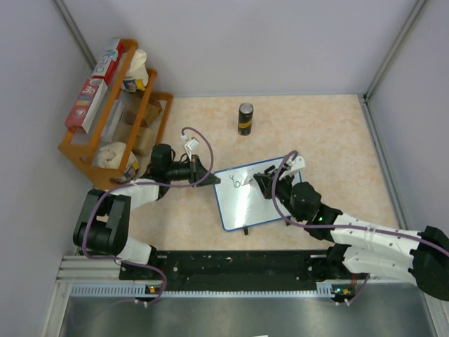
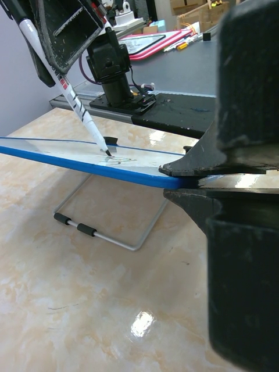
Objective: Write a sentence on the whiteboard
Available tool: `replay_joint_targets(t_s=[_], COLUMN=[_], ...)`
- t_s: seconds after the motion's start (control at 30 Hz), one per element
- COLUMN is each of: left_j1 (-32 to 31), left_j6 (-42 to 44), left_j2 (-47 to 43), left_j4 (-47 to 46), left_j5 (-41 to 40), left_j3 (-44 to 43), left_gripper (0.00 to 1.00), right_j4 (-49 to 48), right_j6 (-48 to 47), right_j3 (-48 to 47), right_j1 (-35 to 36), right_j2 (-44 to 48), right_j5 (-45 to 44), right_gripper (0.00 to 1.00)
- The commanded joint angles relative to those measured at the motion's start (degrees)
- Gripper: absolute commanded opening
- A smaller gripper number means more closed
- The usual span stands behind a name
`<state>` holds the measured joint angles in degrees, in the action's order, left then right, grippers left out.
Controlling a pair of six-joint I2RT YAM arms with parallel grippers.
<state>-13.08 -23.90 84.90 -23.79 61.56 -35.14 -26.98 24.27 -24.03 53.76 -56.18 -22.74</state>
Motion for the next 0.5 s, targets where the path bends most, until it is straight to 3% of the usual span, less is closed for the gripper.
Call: replay_joint_targets(t_s=[0.0, 0.47], left_j1=[-0.37, -0.37], left_j6=[6.41, 6.41], left_j2=[1.41, 1.49], left_j4=[4.02, 4.10], left_j5=[-4.78, -4.78], left_j3=[0.95, 0.95], left_gripper=[0.00, 0.00], right_j4=[0.53, -1.67], right_j6=[-1.07, -1.51], right_j3=[-2.24, -4.09], right_j1=[-1.20, -1.90], right_j2=[-0.07, -1.56], right_j5=[-3.80, -3.10], right_gripper=[0.00, 0.00])
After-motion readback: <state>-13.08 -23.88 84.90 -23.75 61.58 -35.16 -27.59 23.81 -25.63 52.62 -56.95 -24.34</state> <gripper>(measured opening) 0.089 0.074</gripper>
